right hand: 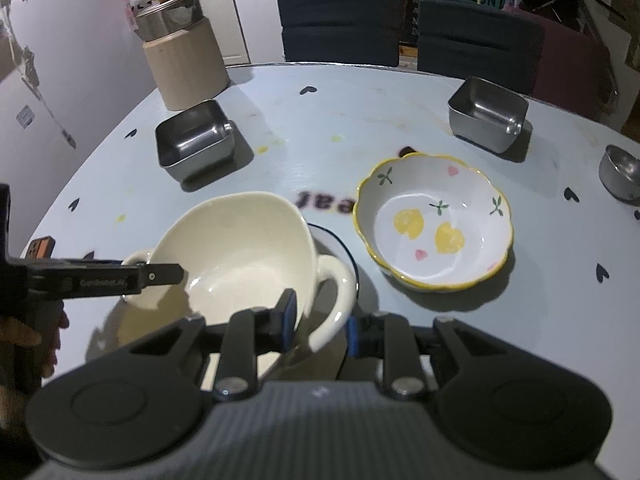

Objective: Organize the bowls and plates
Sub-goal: 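Carry the cream bowl beside the lemon-print bowl and lower it, then set the cream bowl on the table and open both grippers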

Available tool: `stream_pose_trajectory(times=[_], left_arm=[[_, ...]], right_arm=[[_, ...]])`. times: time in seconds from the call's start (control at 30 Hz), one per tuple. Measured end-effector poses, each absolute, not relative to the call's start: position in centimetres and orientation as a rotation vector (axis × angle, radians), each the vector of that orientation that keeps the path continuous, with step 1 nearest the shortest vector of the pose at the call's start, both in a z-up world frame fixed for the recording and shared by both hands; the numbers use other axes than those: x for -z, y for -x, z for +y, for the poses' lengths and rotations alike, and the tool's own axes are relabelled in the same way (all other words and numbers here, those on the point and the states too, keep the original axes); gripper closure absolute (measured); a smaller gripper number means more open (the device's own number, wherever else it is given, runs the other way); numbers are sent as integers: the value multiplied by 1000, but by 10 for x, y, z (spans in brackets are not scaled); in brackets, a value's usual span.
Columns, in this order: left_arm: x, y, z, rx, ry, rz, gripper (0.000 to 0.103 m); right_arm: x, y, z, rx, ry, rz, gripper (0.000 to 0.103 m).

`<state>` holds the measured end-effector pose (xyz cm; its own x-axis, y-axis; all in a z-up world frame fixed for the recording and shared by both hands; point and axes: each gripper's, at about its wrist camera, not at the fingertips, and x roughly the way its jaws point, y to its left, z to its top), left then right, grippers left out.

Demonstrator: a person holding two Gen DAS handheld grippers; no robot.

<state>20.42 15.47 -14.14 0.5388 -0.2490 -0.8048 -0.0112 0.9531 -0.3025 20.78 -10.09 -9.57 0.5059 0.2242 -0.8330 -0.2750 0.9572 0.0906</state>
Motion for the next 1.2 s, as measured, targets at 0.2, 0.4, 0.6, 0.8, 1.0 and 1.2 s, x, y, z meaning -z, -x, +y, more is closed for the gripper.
stream_pose_trajectory(times=[0.2,0.4,0.6,0.8,1.0,1.2], left_arm=[[144,-204,158,138,280,1009,39],[143,-204,158,125,258,1011,30],[143,-205,159,122,256,1013,28],[142,-205,158,120,239,1012,27],[141,-205,157,124,233,1011,25],[140,-206,156,122,219,1008,22]], right_arm=[[99,-211,-102,-310,51,1018,73],[101,-214,-103,-302,45,1036,72],[107,-215,-102,-282,71,1055,70],[107,-215,-103,-281,73,1059,69],[111,-217,-103,-269,74,1083,66],[122,-220,-103,-229,108,1117,62]])
